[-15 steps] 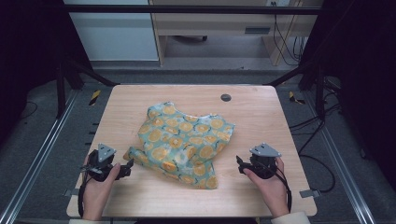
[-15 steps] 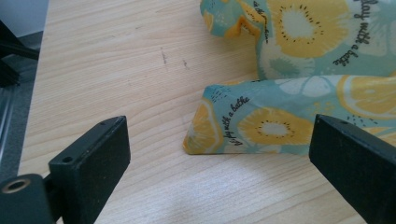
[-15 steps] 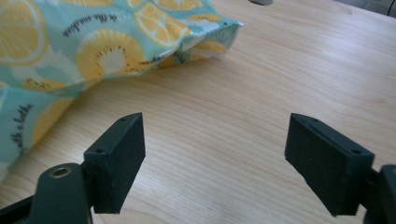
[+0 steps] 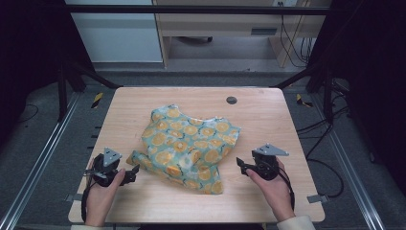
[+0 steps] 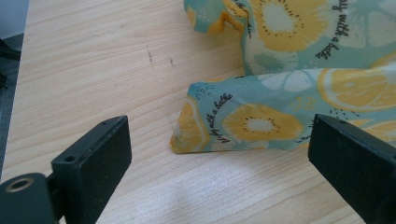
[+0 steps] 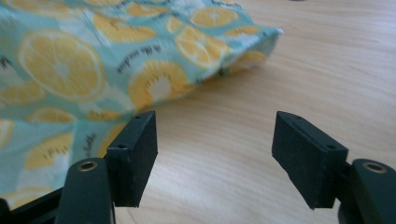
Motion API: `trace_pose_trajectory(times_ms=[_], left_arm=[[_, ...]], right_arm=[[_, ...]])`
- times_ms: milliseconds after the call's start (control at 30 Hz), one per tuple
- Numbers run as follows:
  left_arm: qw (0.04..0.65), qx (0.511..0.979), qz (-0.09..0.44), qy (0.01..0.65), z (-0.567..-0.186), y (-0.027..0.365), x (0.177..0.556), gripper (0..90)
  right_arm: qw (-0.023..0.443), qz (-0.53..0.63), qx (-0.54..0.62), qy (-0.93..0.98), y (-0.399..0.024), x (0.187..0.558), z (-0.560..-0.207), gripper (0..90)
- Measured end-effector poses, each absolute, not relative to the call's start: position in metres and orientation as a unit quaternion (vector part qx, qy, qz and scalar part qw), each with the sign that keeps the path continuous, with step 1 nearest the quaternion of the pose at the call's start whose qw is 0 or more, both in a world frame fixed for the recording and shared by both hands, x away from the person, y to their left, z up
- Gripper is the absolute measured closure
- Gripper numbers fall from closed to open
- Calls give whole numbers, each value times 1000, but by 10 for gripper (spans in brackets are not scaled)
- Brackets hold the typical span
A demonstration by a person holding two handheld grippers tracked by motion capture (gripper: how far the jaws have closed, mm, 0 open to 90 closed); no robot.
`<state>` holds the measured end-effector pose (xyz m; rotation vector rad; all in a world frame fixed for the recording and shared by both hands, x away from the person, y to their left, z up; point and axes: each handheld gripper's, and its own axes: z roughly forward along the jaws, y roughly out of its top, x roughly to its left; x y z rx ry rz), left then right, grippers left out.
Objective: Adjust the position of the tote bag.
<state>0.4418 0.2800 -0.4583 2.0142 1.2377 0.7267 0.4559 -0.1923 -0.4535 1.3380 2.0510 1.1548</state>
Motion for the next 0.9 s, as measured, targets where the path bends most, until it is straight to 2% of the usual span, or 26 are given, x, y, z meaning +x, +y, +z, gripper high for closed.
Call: trace_pose_trajectory(times_ms=[100,133,400,567,900], left_arm=[[326,771,282,469,-458,279,442,63],[326,771,282,469,-458,279,442,63],[323,775,282,464,-459,278,442,63],[322,781,281,455,-459,276,442,64],[323,784,282,449,-459,272,442,64]], right_arm=[[197,417,481,745,-181,476,-436,288],[197,417,481,745,-181,476,-436,288],[201,382,509,744,-164,546,-407,250],[184,333,550,744,-164,584,-418,216],[156,322,573,737,-165,604,-438,196]])
